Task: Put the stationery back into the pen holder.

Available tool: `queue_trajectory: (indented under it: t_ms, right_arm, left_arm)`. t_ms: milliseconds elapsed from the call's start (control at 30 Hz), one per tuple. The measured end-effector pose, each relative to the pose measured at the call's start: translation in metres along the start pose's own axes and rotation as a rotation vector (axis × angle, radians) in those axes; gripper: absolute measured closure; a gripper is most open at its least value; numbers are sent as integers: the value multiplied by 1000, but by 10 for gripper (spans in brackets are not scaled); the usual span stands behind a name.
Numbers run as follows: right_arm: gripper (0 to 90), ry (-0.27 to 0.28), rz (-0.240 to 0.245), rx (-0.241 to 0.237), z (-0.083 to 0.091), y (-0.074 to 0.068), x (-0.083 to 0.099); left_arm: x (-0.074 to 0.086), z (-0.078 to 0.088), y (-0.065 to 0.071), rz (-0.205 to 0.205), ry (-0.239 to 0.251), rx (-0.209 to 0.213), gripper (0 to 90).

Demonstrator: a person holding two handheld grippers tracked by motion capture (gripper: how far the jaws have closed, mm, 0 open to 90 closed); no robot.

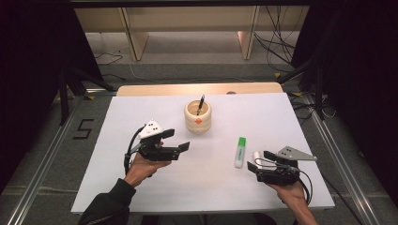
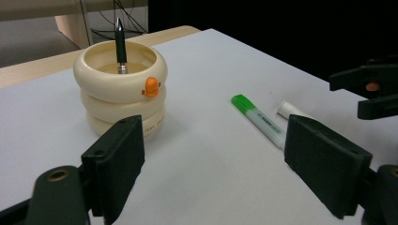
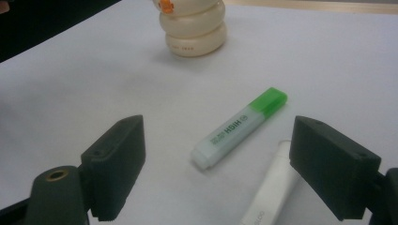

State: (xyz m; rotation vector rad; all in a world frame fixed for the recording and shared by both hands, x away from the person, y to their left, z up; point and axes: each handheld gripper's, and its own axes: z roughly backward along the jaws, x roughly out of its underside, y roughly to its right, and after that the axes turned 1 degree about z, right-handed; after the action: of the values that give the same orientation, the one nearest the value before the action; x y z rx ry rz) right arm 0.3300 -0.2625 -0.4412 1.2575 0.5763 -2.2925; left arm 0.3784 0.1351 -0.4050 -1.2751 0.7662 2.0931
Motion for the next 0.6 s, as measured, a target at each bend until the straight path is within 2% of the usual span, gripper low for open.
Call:
queue_trajectory:
  t_ms: [233, 433, 600]
  right_arm:
    - [197, -48, -18, 12, -2, 7, -1]
    - [212, -107, -35, 32, -4, 11, -4]
    - [217, -155, -35, 45, -8, 14, -7]
  left_arm:
    - [14, 7, 7, -32, -20, -3, 200]
    - [17, 17, 10, -27, 10, -9, 200]
    - [22, 23, 12, -51, 2, -26, 200]
